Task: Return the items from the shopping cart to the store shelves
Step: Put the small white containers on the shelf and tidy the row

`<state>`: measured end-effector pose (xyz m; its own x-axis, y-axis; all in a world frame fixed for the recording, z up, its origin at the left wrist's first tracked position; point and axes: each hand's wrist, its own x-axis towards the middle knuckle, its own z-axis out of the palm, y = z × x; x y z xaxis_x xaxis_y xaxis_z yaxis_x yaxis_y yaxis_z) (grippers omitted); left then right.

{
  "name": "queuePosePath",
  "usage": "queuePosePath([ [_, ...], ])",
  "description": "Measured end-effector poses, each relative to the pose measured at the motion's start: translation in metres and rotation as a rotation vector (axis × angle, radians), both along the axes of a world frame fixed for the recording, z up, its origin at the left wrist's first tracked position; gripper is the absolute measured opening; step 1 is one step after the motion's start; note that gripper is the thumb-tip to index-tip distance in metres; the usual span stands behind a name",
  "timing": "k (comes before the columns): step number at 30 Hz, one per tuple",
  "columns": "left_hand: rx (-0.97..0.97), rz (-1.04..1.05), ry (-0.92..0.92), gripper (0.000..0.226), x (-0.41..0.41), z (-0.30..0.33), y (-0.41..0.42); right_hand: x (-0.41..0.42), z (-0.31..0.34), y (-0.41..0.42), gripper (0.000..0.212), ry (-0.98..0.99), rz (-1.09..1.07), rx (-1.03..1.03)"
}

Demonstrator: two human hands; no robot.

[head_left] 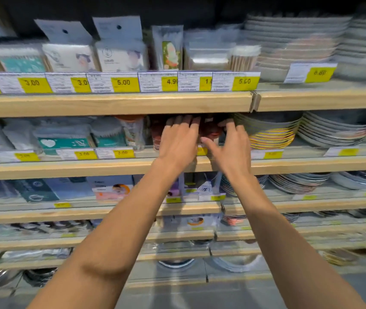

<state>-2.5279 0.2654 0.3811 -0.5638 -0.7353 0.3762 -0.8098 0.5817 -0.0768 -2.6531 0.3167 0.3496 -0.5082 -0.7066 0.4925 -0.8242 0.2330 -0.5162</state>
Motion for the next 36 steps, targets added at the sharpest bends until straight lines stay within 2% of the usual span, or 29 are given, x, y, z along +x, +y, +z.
queuePosePath([
  [9,0.238,-0.025,0.018,0.052,-0.001,0.003,-0.037,-0.024,0.013,-0.010,0.042,-0.027,0.110,0.090],
  [13,0.252,-0.065,0.016,0.056,-0.003,0.011,-0.039,-0.022,0.022,-0.010,0.041,-0.095,0.180,0.125],
  [17,0.424,-0.036,-0.042,0.051,-0.003,0.024,-0.039,-0.026,0.018,-0.013,0.032,-0.188,0.232,0.022],
  [19,0.498,-0.050,-0.033,0.061,-0.001,0.024,-0.043,-0.037,0.013,-0.013,0.032,-0.266,0.322,0.046],
  [22,0.543,-0.058,-0.010,0.080,0.003,0.023,-0.047,-0.054,0.005,-0.014,0.044,-0.342,0.376,0.040],
  [23,0.551,-0.051,-0.016,0.085,0.004,0.024,-0.047,-0.054,0.007,-0.011,0.042,-0.345,0.402,0.023],
  [26,0.564,-0.042,-0.034,0.081,0.006,0.024,-0.046,-0.053,0.006,-0.012,0.031,-0.325,0.484,-0.027],
  [30,0.582,-0.067,0.004,0.104,0.011,0.023,-0.049,-0.055,0.003,-0.014,0.034,-0.304,0.456,-0.038],
  [32,0.586,-0.077,0.023,0.095,0.012,0.024,-0.049,-0.056,0.003,-0.014,0.032,-0.293,0.431,-0.025],
  [36,0.527,-0.095,0.106,0.051,0.020,0.027,-0.048,-0.053,0.004,-0.011,0.044,-0.215,0.375,0.026],
])
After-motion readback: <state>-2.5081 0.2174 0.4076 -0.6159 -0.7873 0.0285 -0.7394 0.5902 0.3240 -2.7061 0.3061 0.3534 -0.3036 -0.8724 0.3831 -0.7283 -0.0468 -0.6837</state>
